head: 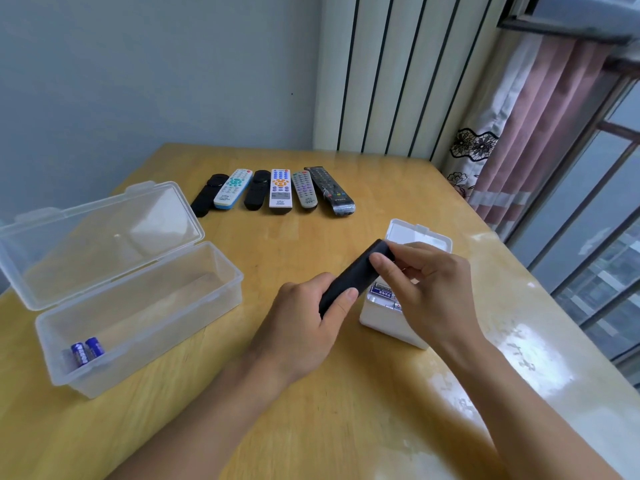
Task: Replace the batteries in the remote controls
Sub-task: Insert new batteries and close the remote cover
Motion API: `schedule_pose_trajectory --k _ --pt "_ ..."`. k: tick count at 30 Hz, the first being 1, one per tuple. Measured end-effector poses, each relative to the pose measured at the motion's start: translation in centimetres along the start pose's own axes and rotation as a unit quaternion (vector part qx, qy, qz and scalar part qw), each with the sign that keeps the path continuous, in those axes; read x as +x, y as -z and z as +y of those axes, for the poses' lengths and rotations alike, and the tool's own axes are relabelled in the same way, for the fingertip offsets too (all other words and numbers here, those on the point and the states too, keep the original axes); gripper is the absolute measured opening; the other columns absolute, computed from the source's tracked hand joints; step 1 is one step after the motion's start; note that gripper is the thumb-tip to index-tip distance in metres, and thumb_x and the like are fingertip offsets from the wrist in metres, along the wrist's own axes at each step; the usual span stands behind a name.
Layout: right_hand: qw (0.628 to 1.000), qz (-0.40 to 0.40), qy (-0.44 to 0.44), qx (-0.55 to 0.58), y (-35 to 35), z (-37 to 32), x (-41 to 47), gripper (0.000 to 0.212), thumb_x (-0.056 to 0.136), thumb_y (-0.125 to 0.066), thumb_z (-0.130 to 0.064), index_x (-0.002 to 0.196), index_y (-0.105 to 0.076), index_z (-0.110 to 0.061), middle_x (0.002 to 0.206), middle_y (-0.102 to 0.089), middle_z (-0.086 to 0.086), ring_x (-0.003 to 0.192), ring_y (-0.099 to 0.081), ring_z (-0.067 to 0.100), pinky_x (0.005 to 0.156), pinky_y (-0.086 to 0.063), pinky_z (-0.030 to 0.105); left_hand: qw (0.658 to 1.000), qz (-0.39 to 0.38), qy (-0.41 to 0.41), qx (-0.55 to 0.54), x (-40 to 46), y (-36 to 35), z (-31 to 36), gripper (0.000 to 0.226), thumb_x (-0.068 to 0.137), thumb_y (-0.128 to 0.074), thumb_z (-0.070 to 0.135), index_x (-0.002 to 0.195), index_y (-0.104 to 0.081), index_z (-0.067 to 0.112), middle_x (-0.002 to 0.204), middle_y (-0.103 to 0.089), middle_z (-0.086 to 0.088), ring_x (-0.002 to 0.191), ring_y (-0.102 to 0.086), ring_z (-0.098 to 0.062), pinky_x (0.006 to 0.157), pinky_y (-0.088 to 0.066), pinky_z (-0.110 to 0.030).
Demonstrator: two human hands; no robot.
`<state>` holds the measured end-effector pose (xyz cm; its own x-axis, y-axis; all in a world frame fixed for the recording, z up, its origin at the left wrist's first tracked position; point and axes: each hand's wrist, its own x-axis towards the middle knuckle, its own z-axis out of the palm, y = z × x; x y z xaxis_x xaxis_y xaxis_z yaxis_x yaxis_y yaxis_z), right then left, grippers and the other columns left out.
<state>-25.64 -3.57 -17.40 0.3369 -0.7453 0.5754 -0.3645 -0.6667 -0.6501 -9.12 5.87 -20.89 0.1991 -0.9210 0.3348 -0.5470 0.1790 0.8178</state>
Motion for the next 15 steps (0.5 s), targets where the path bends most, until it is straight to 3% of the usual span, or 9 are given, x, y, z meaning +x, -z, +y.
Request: schedule_pose_trajectory --k 3,6,8,10,11,13,15 --pt "0.994 -0.039 -0.063 0.083 0.8 -0.2 0.4 0.021 0.092 -0.071 -0.030 0.082 -0.077 -0.013 0.066 -0.072 0.000 0.055 -0.065 0.012 0.055 -0.048 0.024 0.995 -0.035 -0.020 0.086 0.9 1.5 -0.6 0.033 0.095 -0.052 0.055 0.069 -0.047 0.034 0.051 -0.045 0.007 0.045 -0.044 -0.015 0.044 -0.036 -0.031" --pt "0.956 -0.154 -0.125 0.214 1.7 -1.0 1.0 0.031 0.100 -0.060 -0.028 0.080 -0.068 -0.004 0.070 -0.069 0.018 0.054 -0.064 0.026 0.051 -0.051 0.034 0.982 -0.046 -0.077 0.166 2.7 2.9 -0.4 0.038 0.087 -0.058 0.065 0.070 -0.056 0.031 0.054 -0.051 0.007 0.055 -0.052 -0.016 0.051 -0.041 -0.034" --pt "0.943 -0.251 -0.108 0.191 2.4 -1.5 1.2 0.031 0.106 -0.050 -0.021 0.089 -0.073 -0.007 0.076 -0.066 0.017 0.058 -0.061 0.024 0.049 -0.049 0.035 0.981 0.007 -0.119 0.151 3.4 3.3 0.1 0.040 0.079 -0.075 0.061 0.072 -0.066 0.023 0.061 -0.057 0.008 0.062 -0.055 -0.015 0.055 -0.044 -0.034" --pt "0.928 -0.317 -0.093 0.174 3.0 -2.1 1.8 0.035 0.108 -0.044 -0.023 0.098 -0.075 -0.010 0.075 -0.066 0.008 0.058 -0.055 0.018 0.050 -0.046 0.031 0.979 0.105 -0.151 0.085 3.9 3.4 0.3 0.039 0.070 -0.084 0.053 0.082 -0.073 0.018 0.080 -0.067 0.008 0.077 -0.062 -0.011 0.066 -0.049 -0.029" --pt "0.926 -0.327 -0.090 0.166 3.2 -2.1 2.1 0.037 0.108 -0.043 -0.028 0.100 -0.075 -0.011 0.072 -0.064 0.010 0.056 -0.051 0.018 0.050 -0.043 0.030 0.974 0.152 -0.155 0.060 4.1 3.1 0.2 0.042 0.071 -0.086 0.050 0.096 -0.074 0.018 0.101 -0.070 0.007 0.096 -0.064 -0.009 0.080 -0.052 -0.027" --pt "0.941 -0.282 -0.098 0.157 3.7 -1.8 3.8 0.040 0.108 -0.040 -0.034 0.103 -0.072 -0.010 0.075 -0.058 0.024 0.058 -0.043 0.020 0.049 -0.037 0.028 0.964 0.227 -0.133 0.025 4.9 2.3 -0.4 0.060 0.083 -0.082 0.035 0.135 -0.059 0.017 0.142 -0.050 0.006 0.135 -0.048 -0.010 0.108 -0.043 -0.028" --pt "0.956 -0.222 -0.123 0.146 4.2 -0.4 7.1 0.036 0.108 -0.040 -0.033 0.112 -0.069 -0.010 0.079 -0.053 0.019 0.062 -0.042 0.018 0.051 -0.037 0.022 0.967 0.247 -0.051 -0.018 5.8 1.3 -1.2 0.061 0.092 -0.072 0.019 0.147 -0.044 0.018 0.148 -0.041 0.008 0.140 -0.042 -0.011 0.113 -0.039 -0.033"
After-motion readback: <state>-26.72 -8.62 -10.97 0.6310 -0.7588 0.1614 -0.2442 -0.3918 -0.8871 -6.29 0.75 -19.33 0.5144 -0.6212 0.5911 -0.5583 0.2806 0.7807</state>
